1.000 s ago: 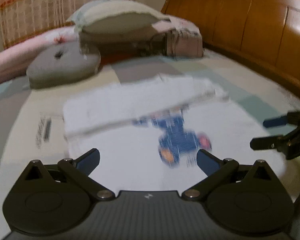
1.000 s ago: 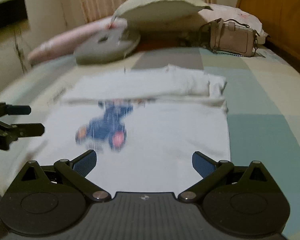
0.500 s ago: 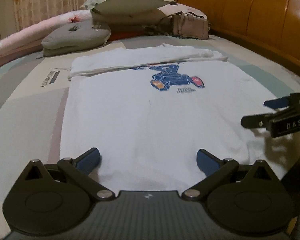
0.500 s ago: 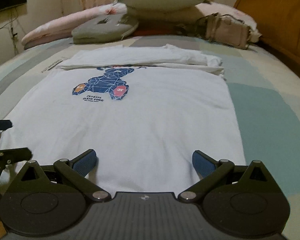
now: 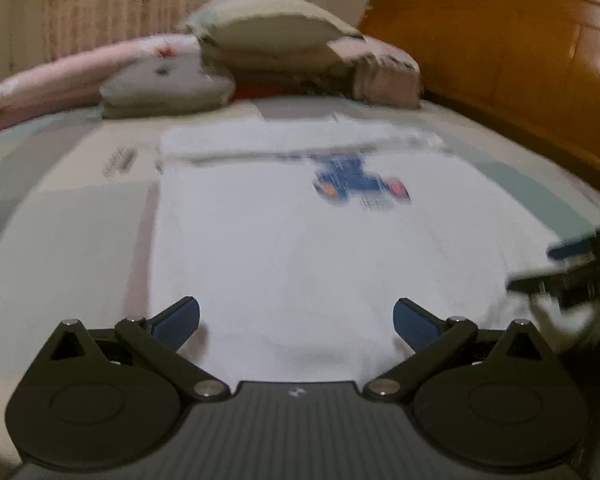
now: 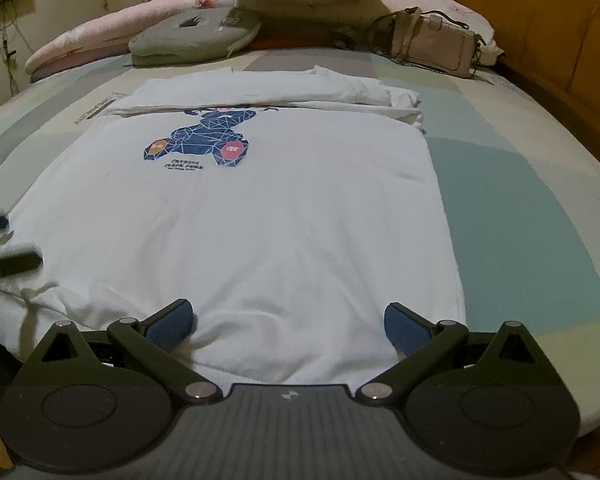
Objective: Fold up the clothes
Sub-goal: 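Position both open grippers above the sweatshirt hem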
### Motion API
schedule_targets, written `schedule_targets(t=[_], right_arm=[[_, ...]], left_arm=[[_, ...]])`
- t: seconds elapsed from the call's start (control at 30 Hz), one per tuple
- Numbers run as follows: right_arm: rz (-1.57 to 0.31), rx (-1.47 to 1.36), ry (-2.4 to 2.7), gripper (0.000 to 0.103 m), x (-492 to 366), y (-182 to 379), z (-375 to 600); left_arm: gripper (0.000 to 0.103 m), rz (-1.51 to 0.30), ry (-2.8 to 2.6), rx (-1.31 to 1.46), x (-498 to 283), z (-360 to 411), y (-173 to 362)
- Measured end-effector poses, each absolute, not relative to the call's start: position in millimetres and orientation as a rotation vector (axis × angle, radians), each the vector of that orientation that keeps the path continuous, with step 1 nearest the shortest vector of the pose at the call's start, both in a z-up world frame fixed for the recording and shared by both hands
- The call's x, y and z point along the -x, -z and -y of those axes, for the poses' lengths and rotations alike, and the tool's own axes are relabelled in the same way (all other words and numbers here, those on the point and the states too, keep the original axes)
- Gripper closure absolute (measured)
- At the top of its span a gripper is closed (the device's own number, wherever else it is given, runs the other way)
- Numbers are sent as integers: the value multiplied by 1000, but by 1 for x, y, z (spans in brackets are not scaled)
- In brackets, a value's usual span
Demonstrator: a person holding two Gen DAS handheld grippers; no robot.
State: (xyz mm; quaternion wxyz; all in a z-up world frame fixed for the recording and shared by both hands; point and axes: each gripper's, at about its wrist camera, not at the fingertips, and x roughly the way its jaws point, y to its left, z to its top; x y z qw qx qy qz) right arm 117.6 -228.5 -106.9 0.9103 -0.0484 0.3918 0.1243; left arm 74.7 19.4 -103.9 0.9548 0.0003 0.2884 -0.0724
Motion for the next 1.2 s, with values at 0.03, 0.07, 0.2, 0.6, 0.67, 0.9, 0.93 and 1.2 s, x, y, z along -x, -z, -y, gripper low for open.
schedule_targets(t=[0.03, 0.07, 0.2, 0.6, 0.67, 0.9, 0.93, 1.2], right_arm=[[-803, 120, -275, 0, -120, 105, 226], [-783, 149, -296, 0, -124, 101, 224], [-674, 217, -327, 0, -146, 81, 210], [-765, 284, -396, 0, -275, 104, 179], [-800, 187, -414, 0, -275, 107, 197], [-862, 155, -395, 0, -249, 98, 253], [-834, 144, -384, 0, -247, 94, 254], [-856, 189, -466, 0, -263, 100, 225]], left_arm=[[1, -565, 154, -18, -85, -21, 94], [1, -559, 169, -39, -99, -22, 88], [1, -543, 217, -108, -156, -26, 76], [1, -548, 314, -36, -189, -29, 104], [1, -553, 302, -63, -188, -26, 107], [1, -554, 312, -61, -186, -23, 107], [1, -552, 312, -69, -185, -22, 107], [1, -561, 317, -31, -185, -26, 106]])
